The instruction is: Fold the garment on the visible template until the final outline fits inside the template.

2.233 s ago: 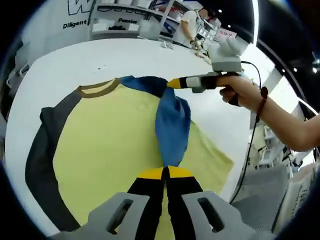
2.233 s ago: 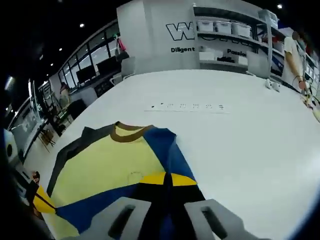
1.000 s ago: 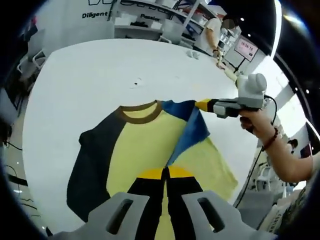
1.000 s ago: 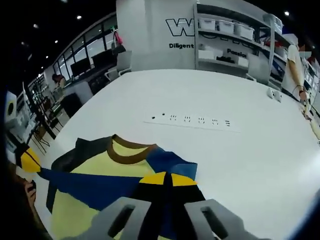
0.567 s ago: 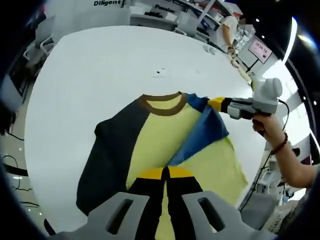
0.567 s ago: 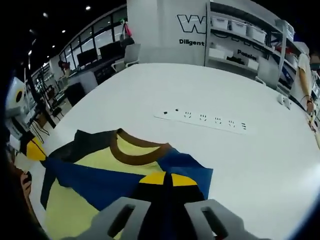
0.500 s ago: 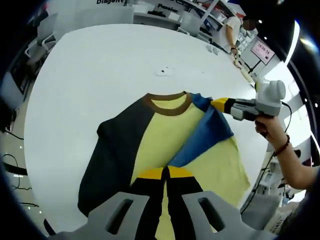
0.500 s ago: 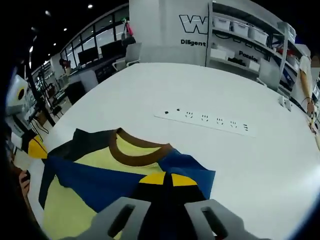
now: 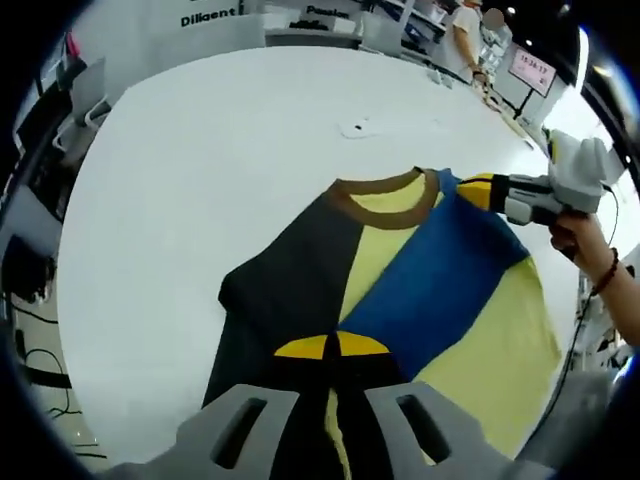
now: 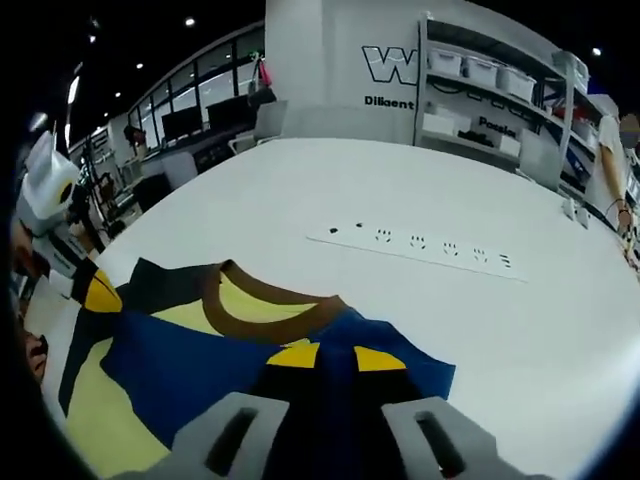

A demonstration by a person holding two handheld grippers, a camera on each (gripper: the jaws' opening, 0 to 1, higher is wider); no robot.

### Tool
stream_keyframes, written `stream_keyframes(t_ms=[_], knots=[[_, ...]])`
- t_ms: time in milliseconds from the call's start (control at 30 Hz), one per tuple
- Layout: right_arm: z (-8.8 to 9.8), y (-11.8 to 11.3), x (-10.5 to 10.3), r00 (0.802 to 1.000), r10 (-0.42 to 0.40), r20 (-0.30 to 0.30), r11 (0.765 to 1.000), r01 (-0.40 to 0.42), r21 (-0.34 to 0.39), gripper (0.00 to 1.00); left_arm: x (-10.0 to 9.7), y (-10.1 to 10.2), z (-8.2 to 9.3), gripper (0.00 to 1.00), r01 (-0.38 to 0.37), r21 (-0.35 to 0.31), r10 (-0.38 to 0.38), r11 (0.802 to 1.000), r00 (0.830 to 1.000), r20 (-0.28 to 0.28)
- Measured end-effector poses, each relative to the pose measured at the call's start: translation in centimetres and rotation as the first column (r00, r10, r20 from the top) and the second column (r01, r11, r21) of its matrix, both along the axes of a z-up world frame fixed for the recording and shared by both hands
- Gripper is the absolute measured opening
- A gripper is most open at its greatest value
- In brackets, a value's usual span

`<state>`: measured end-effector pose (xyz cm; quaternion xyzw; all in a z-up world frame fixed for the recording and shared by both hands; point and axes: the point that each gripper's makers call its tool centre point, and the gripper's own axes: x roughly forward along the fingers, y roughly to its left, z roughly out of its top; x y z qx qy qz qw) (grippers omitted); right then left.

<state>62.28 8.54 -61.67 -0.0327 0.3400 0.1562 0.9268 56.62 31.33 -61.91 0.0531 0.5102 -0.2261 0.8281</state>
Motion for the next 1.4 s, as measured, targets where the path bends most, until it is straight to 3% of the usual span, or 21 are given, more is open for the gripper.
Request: stream_keyframes(t_ms=[133,233,367,400,433,500,567,633,667,833,900,1100,1400], knots=[[1.6,-0.5,0.6,0.996,-0.029,0.079,0.998,0.024,0.06,0.11,1.4,1.1,0.5,0.06,-0.012,0.063,0.004,0.998,0.993,0.116],[2.6,-1.3,0.6,0.993,-0.049,0.11,0.995,0.04,0.087,0.17,1.1,0.7,1.2,0.23,-0.025,0.026,0.021,0.999,0.986,0.163],[3.6,-2.0,0.2,0.988,-0.055,0.142,0.993,0.04,0.108,0.24,0.2,0.0,2.1,0.34,-0.044,-0.028,0.049,0.999,0.978,0.202],[4.0,-2.0,0.1,0.987,-0.052,0.153,0.992,0.033,0.126,0.28,0.0,-0.1,2.2,0.39,-0.043,-0.031,0.048,0.999,0.977,0.208],[4.5,-1.9,-0.1,0.984,-0.081,0.159,0.978,0.048,0.204,0.34,-0.3,-0.3,2.4,0.43,-0.042,-0.039,0.049,0.998,0.976,0.214],[4.6,-1.9,-0.2,0.984,-0.085,0.155,0.975,0.051,0.215,0.43,-0.5,-0.5,2.5,0.57,-0.043,-0.047,0.053,0.998,0.975,0.215],[4.6,-2.0,-0.4,0.984,-0.089,0.152,0.972,0.053,0.227,0.41,-0.7,-0.6,2.6,0.65,-0.045,-0.054,0.056,0.998,0.975,0.214],[4.5,-2.3,-0.7,0.986,-0.075,0.15,0.979,0.044,0.201,0.42,-1.1,-0.8,2.7,0.71,-0.044,-0.059,0.055,0.997,0.977,0.207],[4.5,-3.1,-1.8,0.985,-0.048,0.166,0.989,0.023,0.148,0.44,-2.1,-1.3,3.0,0.73,-0.032,-0.061,0.045,0.998,0.972,0.23],[4.3,-4.7,-3.9,0.987,-0.045,0.154,0.991,0.024,0.135,0.47,-3.4,-1.4,3.2,0.81,-0.067,-0.113,0.093,0.991,0.965,0.244],[4.1,-5.0,-4.6,0.989,-0.042,0.145,0.991,0.023,0.131,0.47,-3.9,-1.4,3.2,0.8,-0.065,-0.11,0.091,0.992,0.964,0.248],[3.4,-5.8,-6.1,0.991,-0.052,0.123,0.991,0.036,0.127,0.43,-5.1,-1.3,2.9,0.65,-0.067,-0.107,0.09,0.992,0.969,0.23],[1.7,-6.5,-8.9,0.996,-0.059,0.065,0.991,0.05,0.126,0.32,-7.0,-1.4,1.2,0.46,-0.128,-0.165,0.155,0.978,0.974,0.163]])
